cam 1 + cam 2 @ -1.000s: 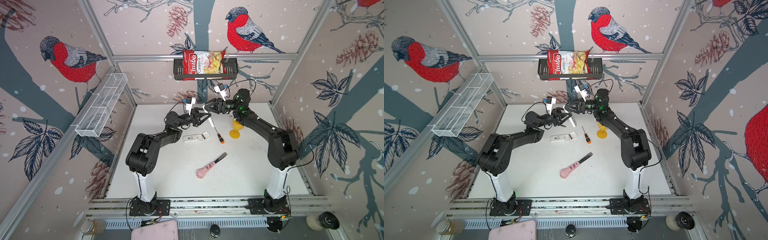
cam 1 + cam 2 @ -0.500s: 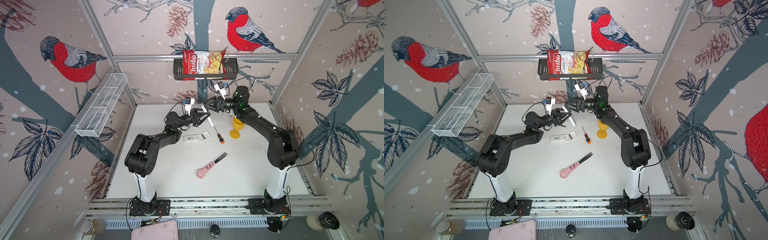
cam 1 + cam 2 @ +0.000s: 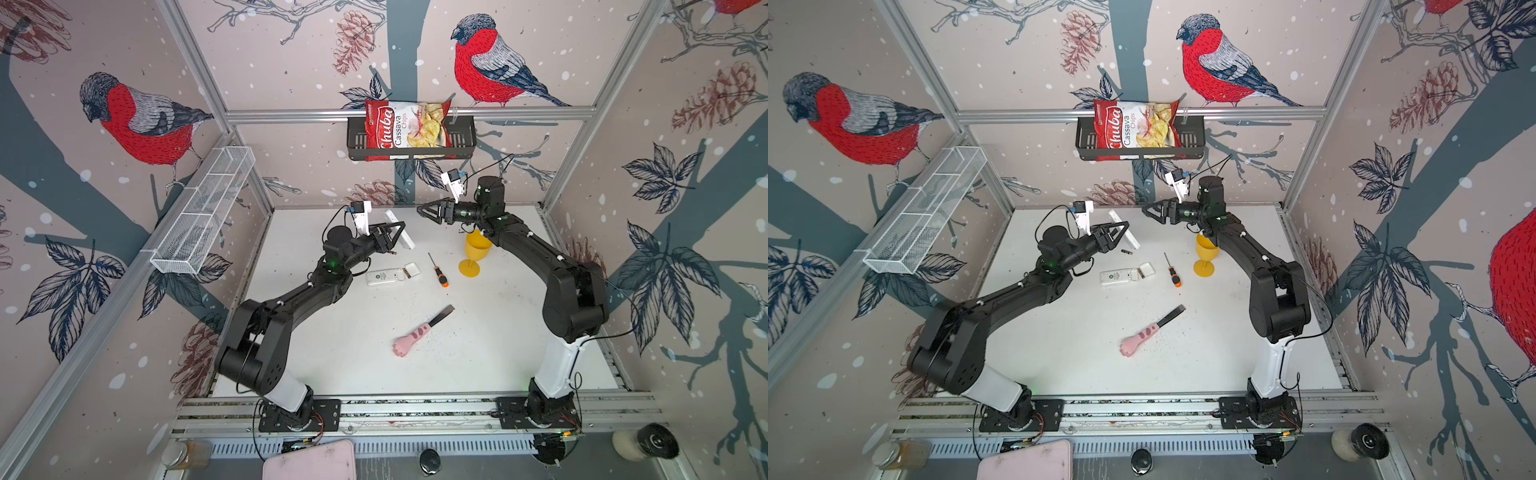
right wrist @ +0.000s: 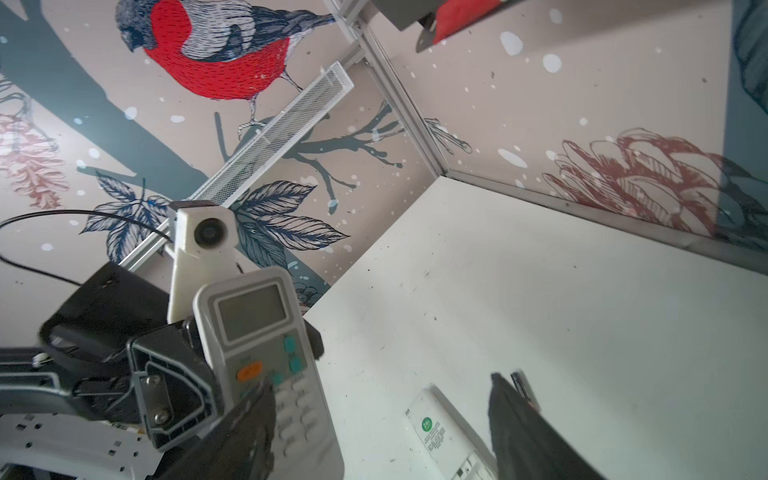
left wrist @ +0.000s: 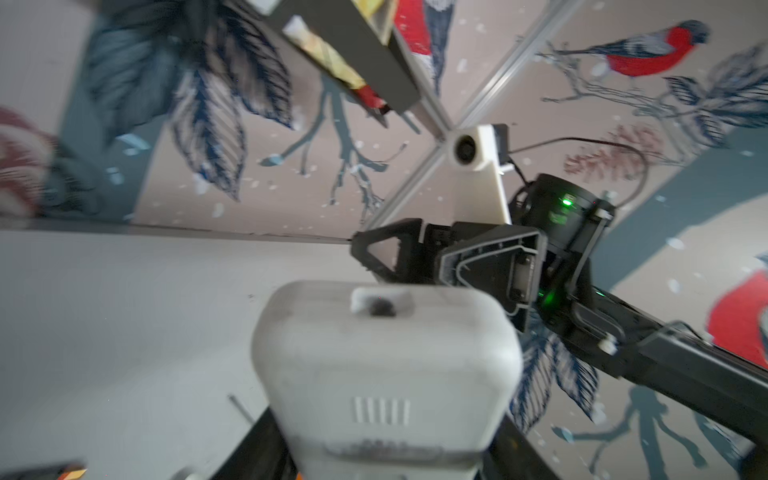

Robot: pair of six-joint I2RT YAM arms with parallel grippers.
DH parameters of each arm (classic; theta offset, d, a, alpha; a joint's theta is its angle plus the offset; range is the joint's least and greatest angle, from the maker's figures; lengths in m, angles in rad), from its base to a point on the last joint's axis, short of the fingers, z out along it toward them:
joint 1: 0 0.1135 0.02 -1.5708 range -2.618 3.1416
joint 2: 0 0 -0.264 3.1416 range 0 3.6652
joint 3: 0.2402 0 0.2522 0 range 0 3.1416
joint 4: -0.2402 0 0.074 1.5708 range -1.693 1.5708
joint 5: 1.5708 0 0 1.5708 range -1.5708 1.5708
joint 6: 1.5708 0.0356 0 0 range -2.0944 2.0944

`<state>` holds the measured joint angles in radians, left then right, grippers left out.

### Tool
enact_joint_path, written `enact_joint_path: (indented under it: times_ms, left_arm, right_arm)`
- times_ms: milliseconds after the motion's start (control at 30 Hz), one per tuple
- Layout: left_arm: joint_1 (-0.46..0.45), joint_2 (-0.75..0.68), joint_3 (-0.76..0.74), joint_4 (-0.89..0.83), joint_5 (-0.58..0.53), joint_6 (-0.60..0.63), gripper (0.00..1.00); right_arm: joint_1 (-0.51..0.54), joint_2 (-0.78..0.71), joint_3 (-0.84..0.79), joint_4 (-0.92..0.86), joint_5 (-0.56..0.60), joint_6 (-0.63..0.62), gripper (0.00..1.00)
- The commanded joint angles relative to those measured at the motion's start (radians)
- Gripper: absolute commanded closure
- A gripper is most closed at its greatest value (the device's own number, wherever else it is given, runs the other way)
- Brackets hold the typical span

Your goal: Unload the batteries from the remote control

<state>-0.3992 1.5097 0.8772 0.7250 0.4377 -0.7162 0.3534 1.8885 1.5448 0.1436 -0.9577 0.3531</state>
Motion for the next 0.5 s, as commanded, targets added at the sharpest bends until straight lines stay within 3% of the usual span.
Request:
enact_joint_path:
  times_ms: [0,133,267,467]
  left_arm:
    - [-0.013,-0.09,-0.062,-0.24,-0.237,0.026,0.56]
    - [-0.03,-0.206,-0.163,-0.377,-0.369,0.004,0.54]
    - [-0.037,-0.31,-0.228,-0.532,-0.447,-0.006,0.52]
    - [-0.046,-0.431,-0.267,-0.735,-0.531,0.009,0.51]
  right_arm:
    - [0.007,-0.045,-0.048,-0.043,0.065,-0.055,0.21]
    - [0.049,-0.063,-0.054,-0.095,0.157,-0.063,0.22]
    - [0.102,-0.063,-0.048,-0.172,0.259,-0.064,0.25]
    - [0.162,-0.1,-0.149,-0.148,0.34,-0.064,0.26]
